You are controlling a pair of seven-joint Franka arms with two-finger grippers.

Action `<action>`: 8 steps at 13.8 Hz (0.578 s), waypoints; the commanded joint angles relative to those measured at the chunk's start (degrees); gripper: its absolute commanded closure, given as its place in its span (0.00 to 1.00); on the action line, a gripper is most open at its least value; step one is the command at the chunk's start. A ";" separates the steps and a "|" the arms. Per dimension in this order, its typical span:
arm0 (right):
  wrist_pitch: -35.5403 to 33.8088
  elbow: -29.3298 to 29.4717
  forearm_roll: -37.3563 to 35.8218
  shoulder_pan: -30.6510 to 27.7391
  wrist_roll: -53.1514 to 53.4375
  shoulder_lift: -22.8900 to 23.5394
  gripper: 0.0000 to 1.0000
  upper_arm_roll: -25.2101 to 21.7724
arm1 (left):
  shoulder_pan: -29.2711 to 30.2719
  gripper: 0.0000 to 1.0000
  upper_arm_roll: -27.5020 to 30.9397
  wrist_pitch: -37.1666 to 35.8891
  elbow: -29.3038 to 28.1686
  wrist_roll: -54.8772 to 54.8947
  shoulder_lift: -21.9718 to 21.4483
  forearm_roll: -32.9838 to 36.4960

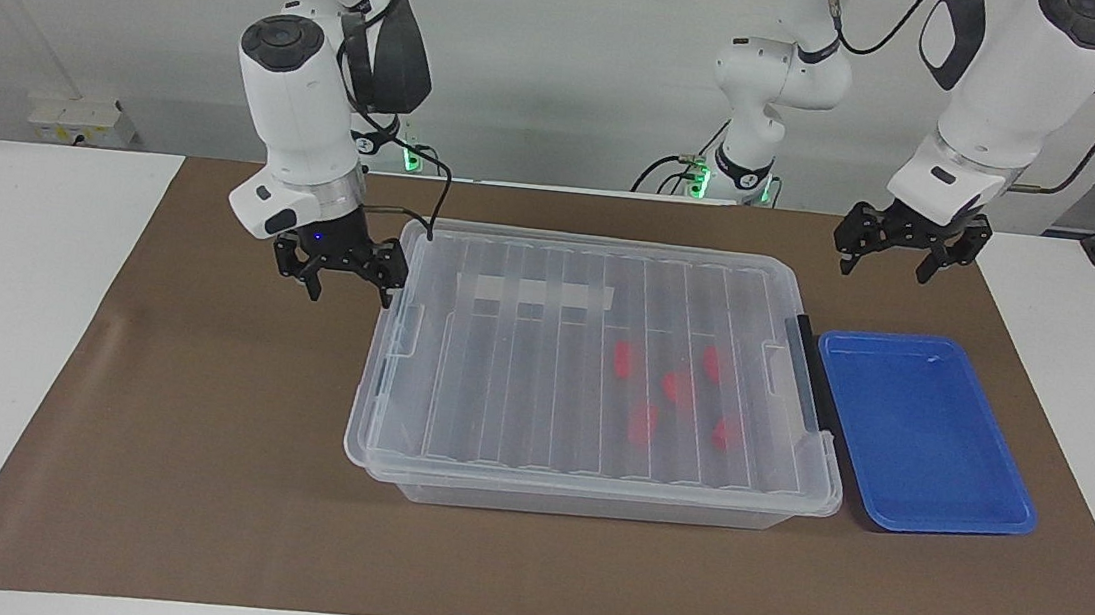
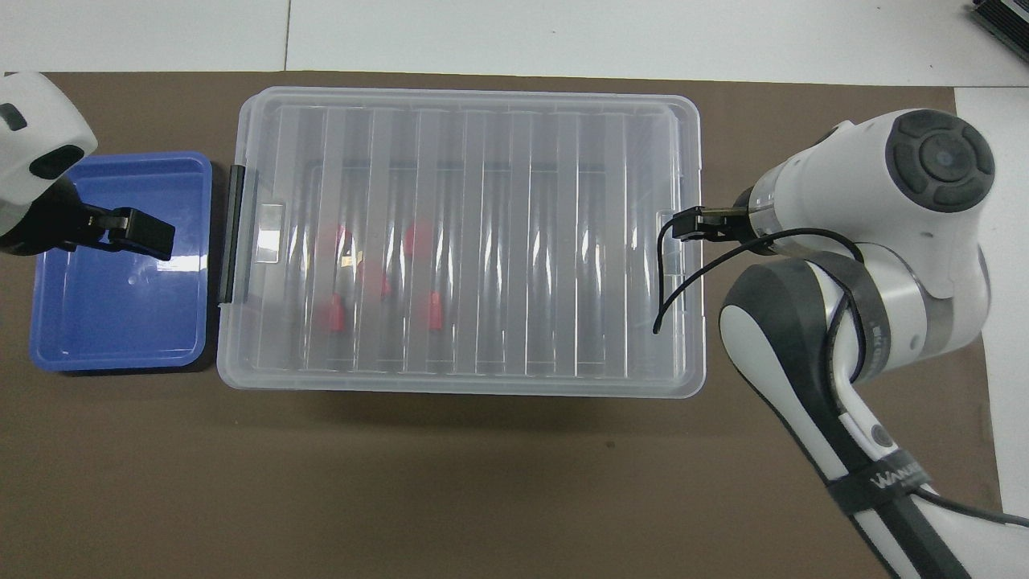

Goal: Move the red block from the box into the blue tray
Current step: 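Move the right gripper onto the edge of the clear lid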

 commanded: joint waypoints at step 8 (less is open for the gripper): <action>1.13 -1.79 0.11 -2.14 -3.20 0.58 0.01 0.03 | 15.62 0.00 -17.49 9.27 -6.10 -9.53 -2.28 0.10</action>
